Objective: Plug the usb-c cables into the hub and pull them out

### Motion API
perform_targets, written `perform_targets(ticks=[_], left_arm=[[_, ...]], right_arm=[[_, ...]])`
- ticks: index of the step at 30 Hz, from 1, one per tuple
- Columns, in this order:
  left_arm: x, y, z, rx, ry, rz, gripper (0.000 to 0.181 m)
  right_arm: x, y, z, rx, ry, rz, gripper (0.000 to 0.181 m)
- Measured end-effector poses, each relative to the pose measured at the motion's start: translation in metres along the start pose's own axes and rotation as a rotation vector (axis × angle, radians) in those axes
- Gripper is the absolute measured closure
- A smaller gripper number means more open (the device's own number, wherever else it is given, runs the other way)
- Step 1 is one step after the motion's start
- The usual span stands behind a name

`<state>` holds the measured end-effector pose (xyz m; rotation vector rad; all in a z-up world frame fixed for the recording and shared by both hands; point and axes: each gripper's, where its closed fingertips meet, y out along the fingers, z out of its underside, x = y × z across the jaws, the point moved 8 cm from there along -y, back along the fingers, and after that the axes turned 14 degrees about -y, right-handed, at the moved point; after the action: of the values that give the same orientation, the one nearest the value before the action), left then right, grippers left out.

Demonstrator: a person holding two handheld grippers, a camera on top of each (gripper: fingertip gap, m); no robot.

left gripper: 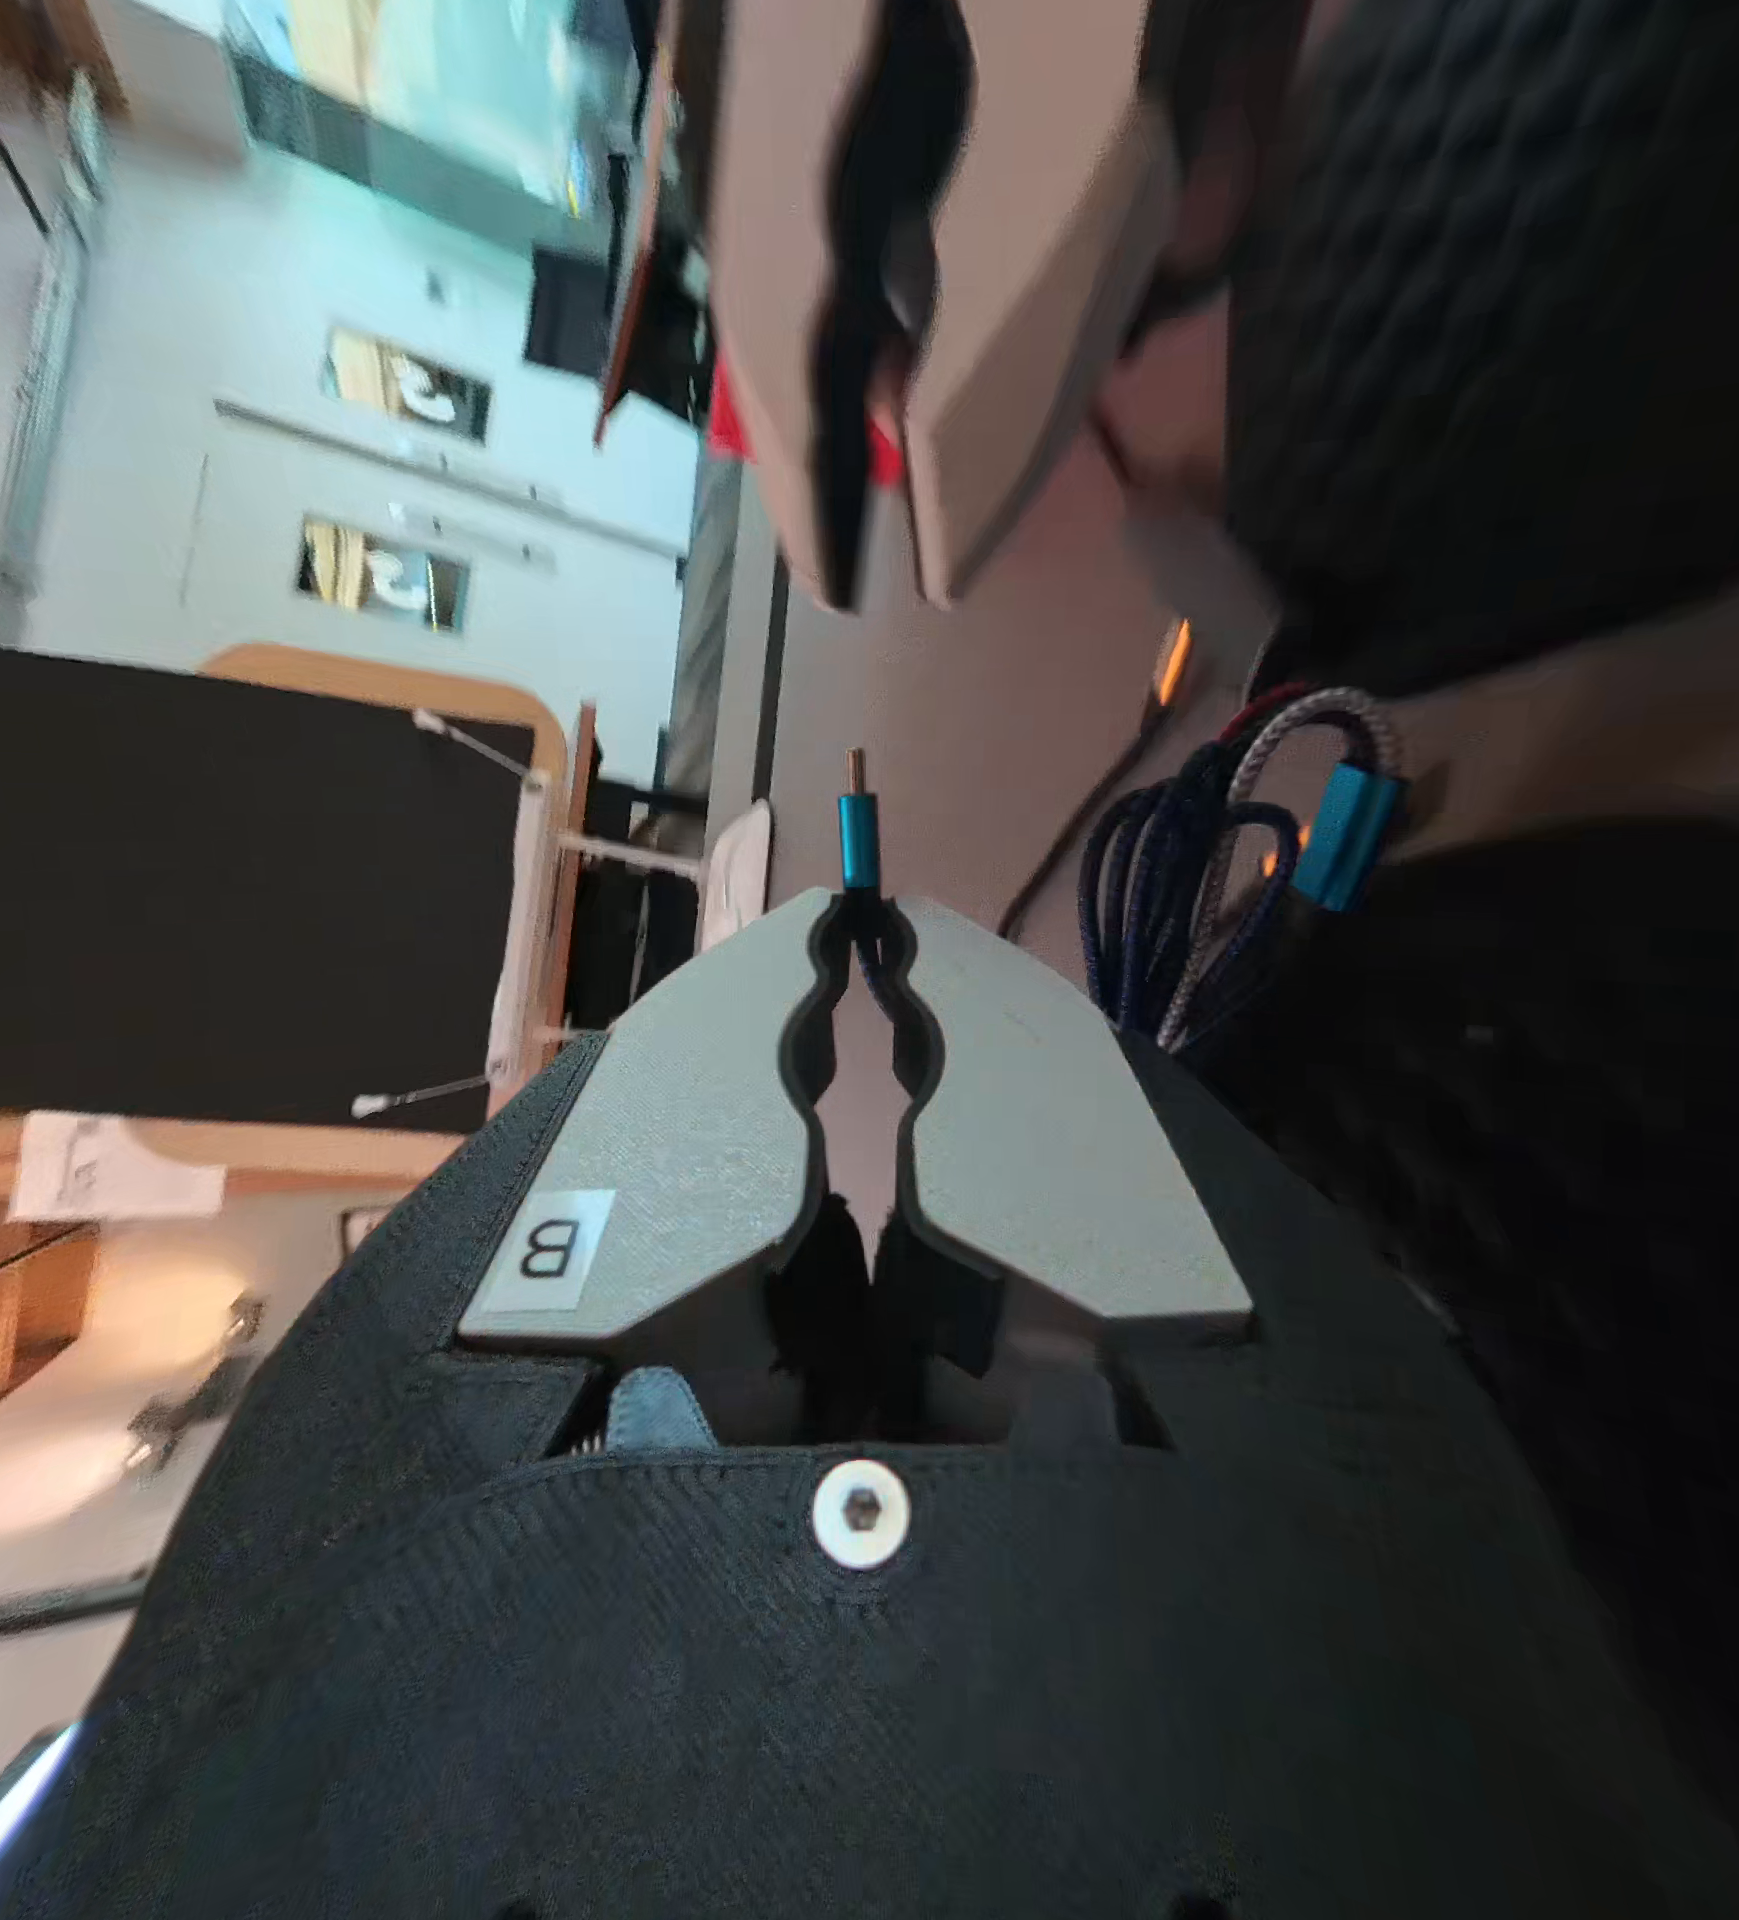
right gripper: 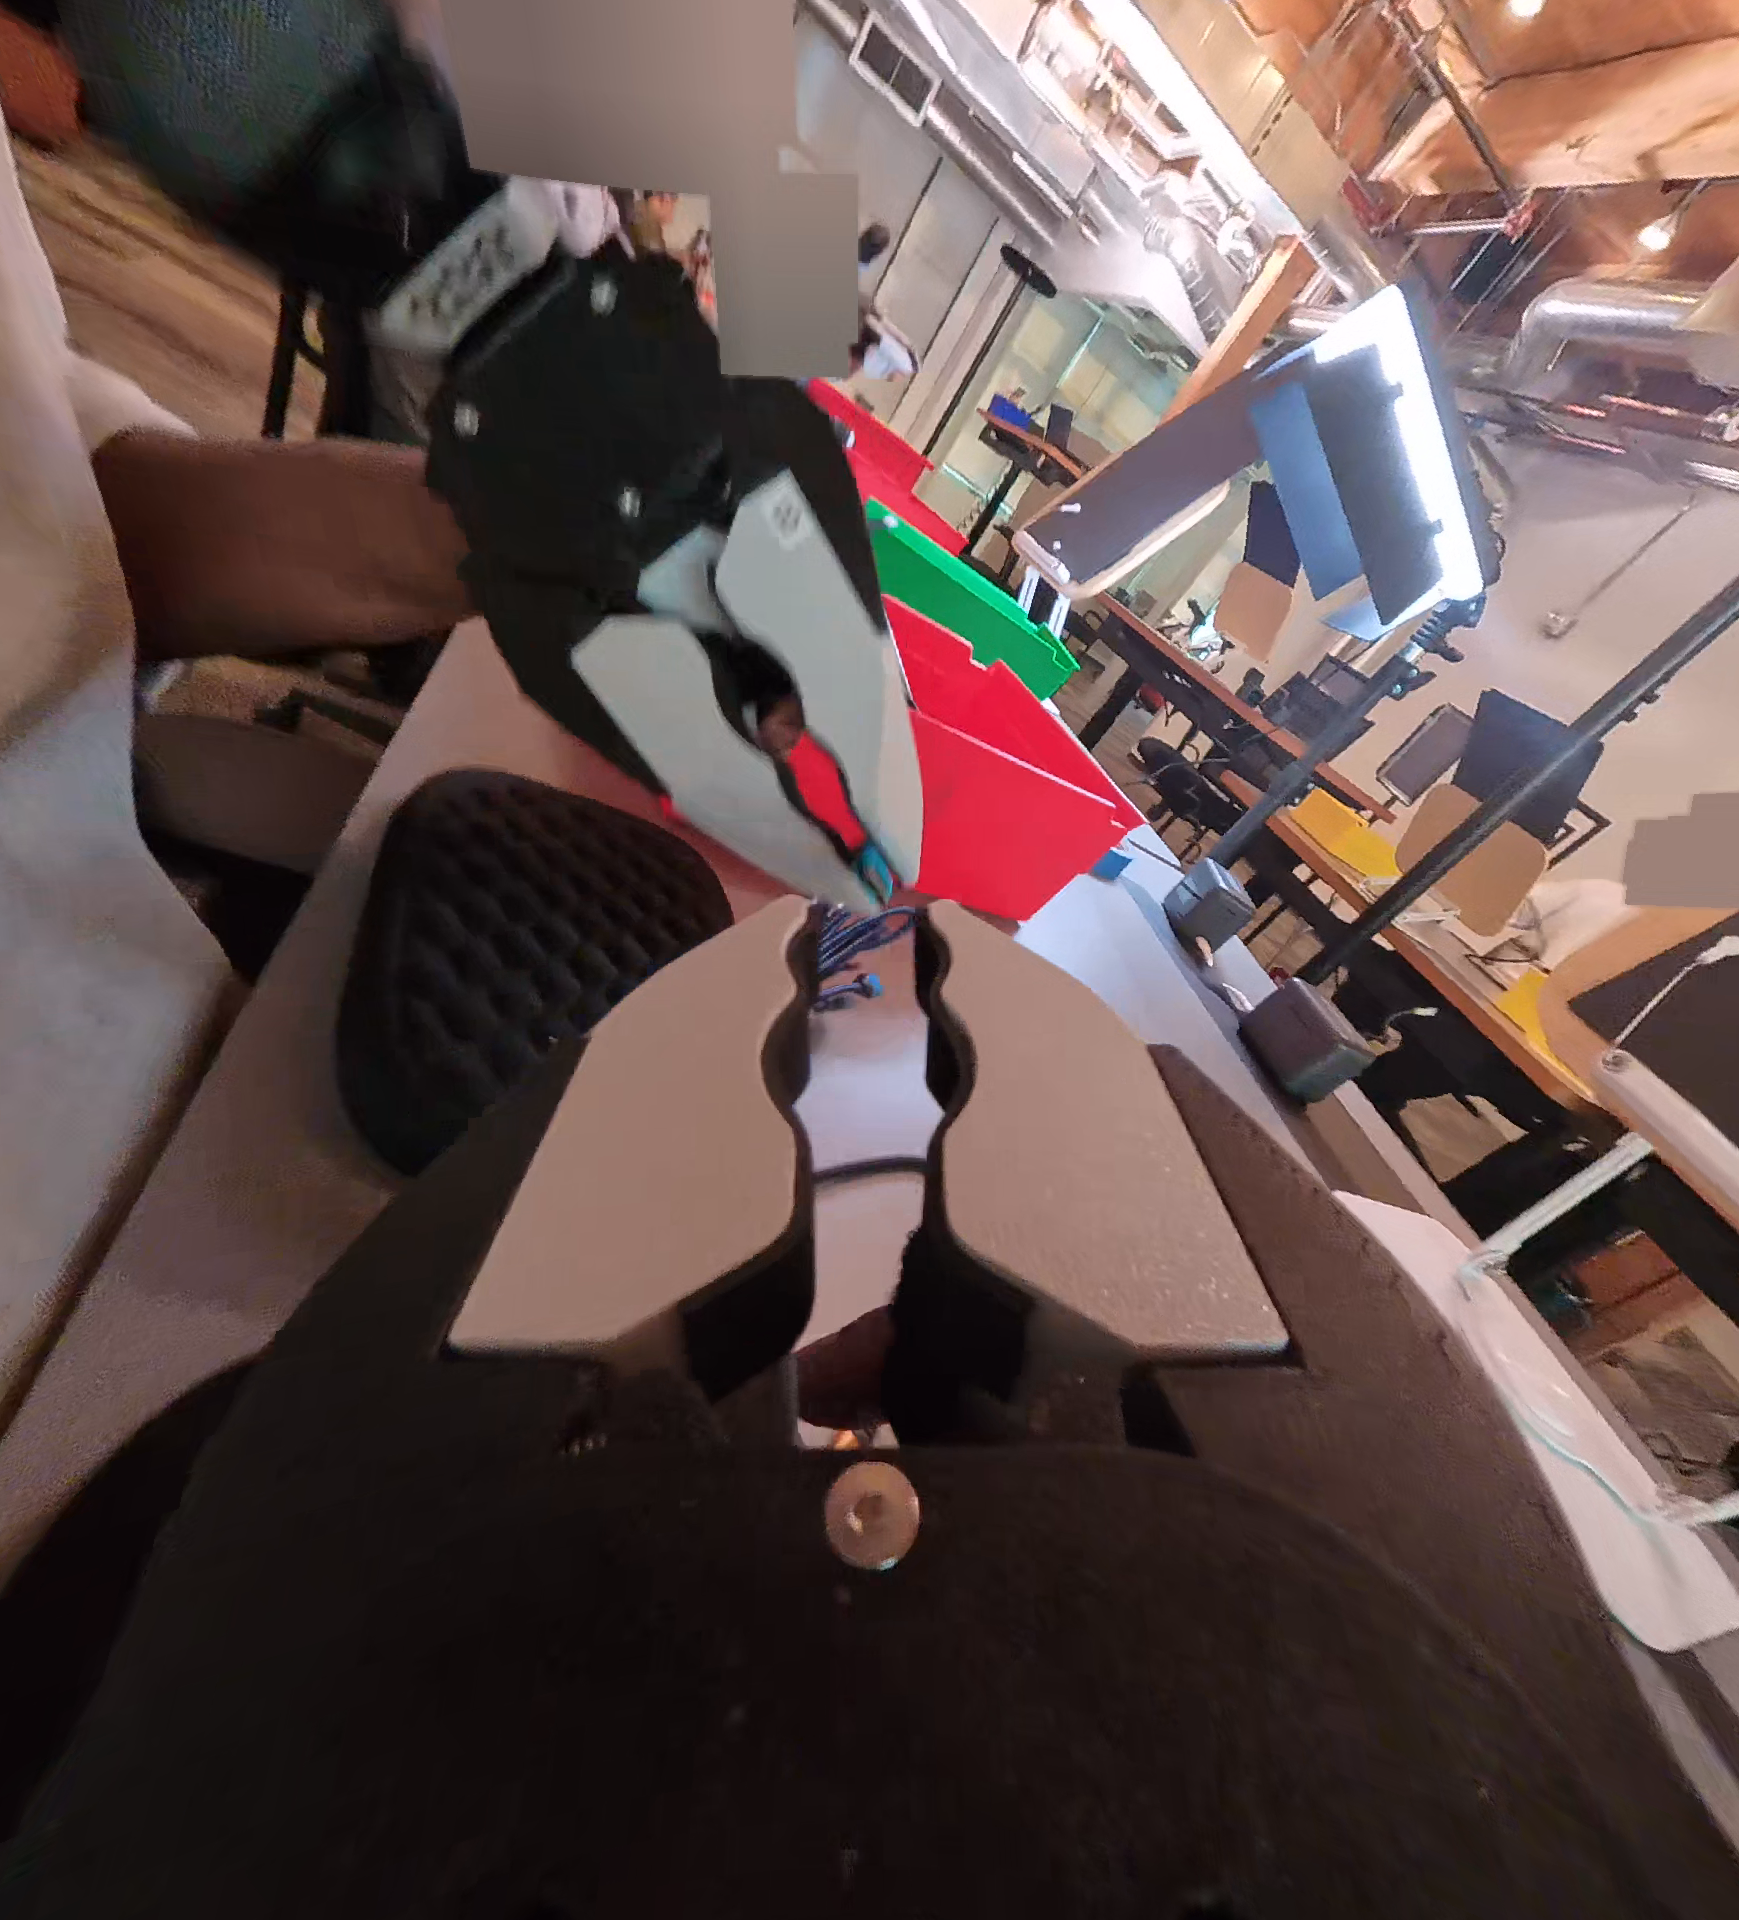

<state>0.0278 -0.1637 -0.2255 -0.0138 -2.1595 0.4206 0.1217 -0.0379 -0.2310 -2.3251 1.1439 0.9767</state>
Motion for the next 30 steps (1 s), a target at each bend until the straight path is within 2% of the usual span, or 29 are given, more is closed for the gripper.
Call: perform_targets(ticks=[3,6,8,9,13,16,18,20,22,24,25,27,29,30], left_arm=[[-0.014,0.007,0.01,0.079,0.074,-0.095,0.178],[-0.024,0.012,0.011,0.095,0.109,-0.198,0.178],[-0.027,0.013,0.009,0.077,0.109,-0.219,0.178],[-0.028,0.013,0.008,0.062,0.105,-0.221,0.178],[-0.03,0.012,0.009,0.048,0.091,-0.234,0.177],[-0.03,0.011,0.011,0.033,0.07,-0.21,0.177],[-0.027,0.007,0.013,-0.044,-0.049,-0.069,0.175],[-0.02,0.001,0.014,-0.135,-0.304,0.222,0.15],[-0.009,-0.008,0.012,-0.245,-0.554,0.499,0.134],[0.005,-0.013,0.01,-0.371,-0.692,0.624,0.139],[0.009,-0.013,0.01,-0.399,-0.7,0.64,0.145],[0.006,-0.008,0.014,-0.343,-0.622,0.675,0.151],[-0.001,-0.001,0.016,-0.291,-0.54,0.674,0.153],[-0.005,0.001,0.015,-0.309,-0.514,0.681,0.158]], right_arm=[[-0.003,0.009,-0.001,0.049,0.17,0.048,0.16],[0.005,0.027,0.009,0.093,0.543,-0.022,0.148],[0.009,0.034,0.016,0.102,0.684,-0.033,0.147],[0.009,0.035,0.019,0.105,0.712,-0.024,0.147],[0.007,0.038,0.021,0.103,0.742,-0.046,0.171],[0.008,0.039,0.021,0.113,0.696,-0.071,0.171],[0.01,0.038,0.019,0.102,0.63,-0.097,0.171],[0.012,0.036,0.016,0.08,0.56,-0.133,0.171],[0.014,0.034,0.012,0.046,0.457,-0.174,0.171],[0.017,0.032,0.008,0.018,0.346,-0.213,0.171],[0.018,0.031,0.006,0.007,0.301,-0.222,0.171],[0.018,0.029,0.005,-0.011,0.264,-0.223,0.172],[0.017,0.027,0.006,-0.032,0.286,-0.224,0.171],[0.017,0.026,0.007,-0.039,0.295,-0.222,0.171]])
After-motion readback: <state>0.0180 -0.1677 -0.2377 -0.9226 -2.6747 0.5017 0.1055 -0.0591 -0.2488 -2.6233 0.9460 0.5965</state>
